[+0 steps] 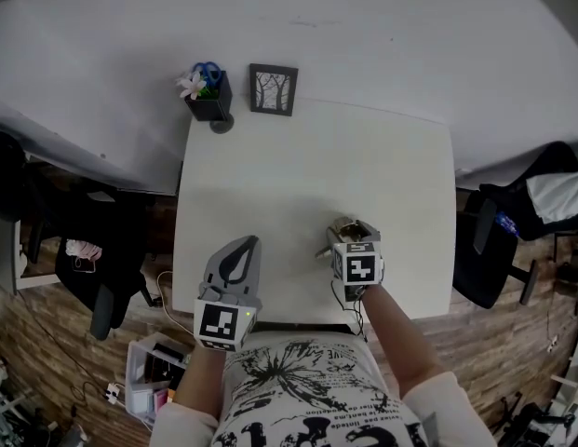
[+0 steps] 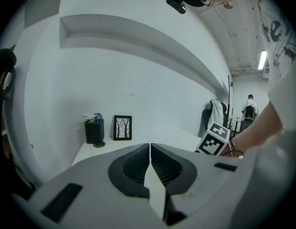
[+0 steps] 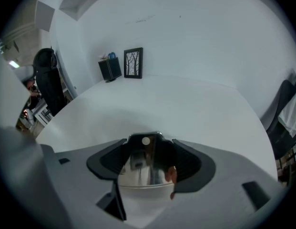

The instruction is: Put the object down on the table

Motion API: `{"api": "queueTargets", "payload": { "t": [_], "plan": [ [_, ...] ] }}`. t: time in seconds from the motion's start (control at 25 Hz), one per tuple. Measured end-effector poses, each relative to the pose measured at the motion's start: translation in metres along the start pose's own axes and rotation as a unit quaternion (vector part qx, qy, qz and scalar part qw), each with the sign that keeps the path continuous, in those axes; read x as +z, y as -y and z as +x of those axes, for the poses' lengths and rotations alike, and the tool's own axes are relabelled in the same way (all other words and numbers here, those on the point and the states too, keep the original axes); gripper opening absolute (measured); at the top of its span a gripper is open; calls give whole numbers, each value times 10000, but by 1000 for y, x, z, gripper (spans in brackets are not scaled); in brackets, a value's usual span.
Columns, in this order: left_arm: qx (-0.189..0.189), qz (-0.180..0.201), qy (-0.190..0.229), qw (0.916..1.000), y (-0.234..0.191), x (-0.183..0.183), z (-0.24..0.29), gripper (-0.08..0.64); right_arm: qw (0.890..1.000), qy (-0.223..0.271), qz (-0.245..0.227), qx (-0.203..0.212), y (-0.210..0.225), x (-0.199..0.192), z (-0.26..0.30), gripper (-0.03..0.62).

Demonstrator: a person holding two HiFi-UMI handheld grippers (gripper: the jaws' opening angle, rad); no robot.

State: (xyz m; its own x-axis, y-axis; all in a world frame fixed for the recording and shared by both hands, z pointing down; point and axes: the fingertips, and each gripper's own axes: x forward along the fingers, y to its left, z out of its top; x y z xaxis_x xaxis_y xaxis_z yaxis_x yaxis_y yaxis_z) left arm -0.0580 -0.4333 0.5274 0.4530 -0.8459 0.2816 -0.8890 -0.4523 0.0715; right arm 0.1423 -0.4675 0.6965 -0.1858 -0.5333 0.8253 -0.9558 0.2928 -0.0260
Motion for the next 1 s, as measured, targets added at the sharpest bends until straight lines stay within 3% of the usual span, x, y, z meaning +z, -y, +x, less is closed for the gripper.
{"api": "queueTargets", "payload": {
  "t": [0.24,0.48,0.64,0.8,1.0],
  "plan": [
    [39,-82,-46,9999,0,-5,-3,12,9985,-481,-240,72,-7,-3,4,291],
    [102,-103,-7,9999,0,-3,-11,12,9990,-410,-97,143,-5,-4,0,310],
    [71,-44,72,9999,6,7,-16,12,9992,136,238,300,-9,13,-26,313],
    [18,81,202,9998,21,23,-19,12,9926,922,409,670,-16,41,-69,295],
    [18,248,371,9990,38,48,-22,12,9777,1930,341,759,-9,75,-130,177]
  ]
}}
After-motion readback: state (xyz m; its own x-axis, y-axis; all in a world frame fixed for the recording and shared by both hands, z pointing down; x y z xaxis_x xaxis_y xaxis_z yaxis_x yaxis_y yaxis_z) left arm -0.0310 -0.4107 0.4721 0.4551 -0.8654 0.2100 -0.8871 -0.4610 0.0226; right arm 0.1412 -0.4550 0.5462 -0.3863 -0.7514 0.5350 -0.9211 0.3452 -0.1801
